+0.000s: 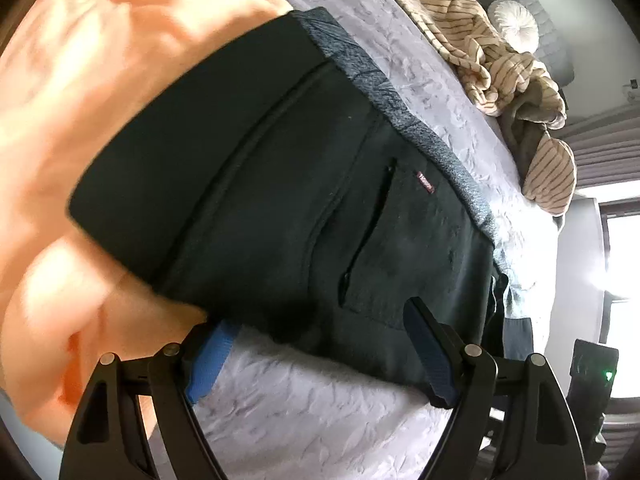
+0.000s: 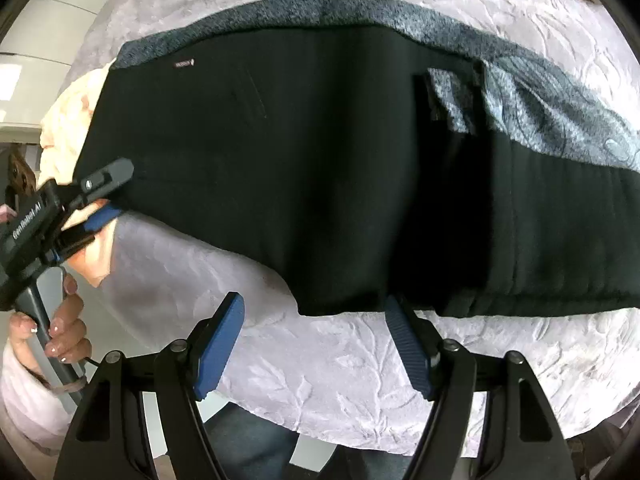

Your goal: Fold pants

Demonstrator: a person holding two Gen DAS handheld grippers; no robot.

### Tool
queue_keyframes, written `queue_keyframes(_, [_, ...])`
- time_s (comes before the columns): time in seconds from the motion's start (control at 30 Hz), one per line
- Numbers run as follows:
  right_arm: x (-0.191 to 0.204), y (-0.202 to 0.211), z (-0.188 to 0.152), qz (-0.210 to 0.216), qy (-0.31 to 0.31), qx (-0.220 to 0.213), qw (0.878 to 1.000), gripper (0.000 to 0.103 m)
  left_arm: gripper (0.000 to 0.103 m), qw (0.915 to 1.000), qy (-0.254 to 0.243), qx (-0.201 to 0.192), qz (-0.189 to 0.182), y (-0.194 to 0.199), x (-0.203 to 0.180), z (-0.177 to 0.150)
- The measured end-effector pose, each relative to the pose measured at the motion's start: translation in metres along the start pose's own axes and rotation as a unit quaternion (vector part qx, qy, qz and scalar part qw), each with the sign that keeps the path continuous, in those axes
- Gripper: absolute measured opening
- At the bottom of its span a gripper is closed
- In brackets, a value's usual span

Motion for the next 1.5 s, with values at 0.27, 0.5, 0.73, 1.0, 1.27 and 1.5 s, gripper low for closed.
queue_keyframes(0.27, [0.005, -0.009, -0.007, 0.002, -0.008, 0.004, 1.000, 0.076, 0.084, 0.9999, 0.012, -0.002, 0.003, -0.009, 0.002, 0.006])
queue_keyframes(0.5, [0.002, 0.003, 0.001, 0.005, -0.007, -0.009, 1.000, 0.076, 0.084, 0.9950, -0.052, -0.083, -0.019, 0.033, -0.037, 0.012])
queue_keyframes(0.73, [0.014, 0.027, 0.040, 0.011, 0.024, -0.040, 0.999, 0.076, 0.056, 0.9964, -0.024, -0.049, 0.065, -0.006, -0.019, 0.023])
queue_keyframes(1.0, [0.067, 0.052, 0.114, 0.035, 0.088, -0.047, 0.994, 0.079, 0.043, 0.9601, -0.164, -0.138, 0.180, 0.008, -0.050, 0.010])
queue_keyframes(1.27, [0.155, 0.034, 0.160, 0.075, 0.155, 0.024, 0.985, 0.080, 0.043, 0.9068, -0.264, -0.195, 0.265, 0.012, -0.068, -0.003])
queue_keyframes(1.5, [0.233, -0.019, 0.174, 0.051, 0.212, 0.124, 0.968, 0.082, 0.043, 0.8920, -0.283, -0.208, 0.285, 0.011, -0.073, -0.006])
Point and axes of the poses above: each gripper's, at about its wrist camera, not at the fingertips, and y roughly against the way its jaws point, x to its left, z to its top, the point moved 6 cm from there along -y, roughly the way its jaws point, and after that the axes turned 11 degrees about z, right-handed, at the moved point
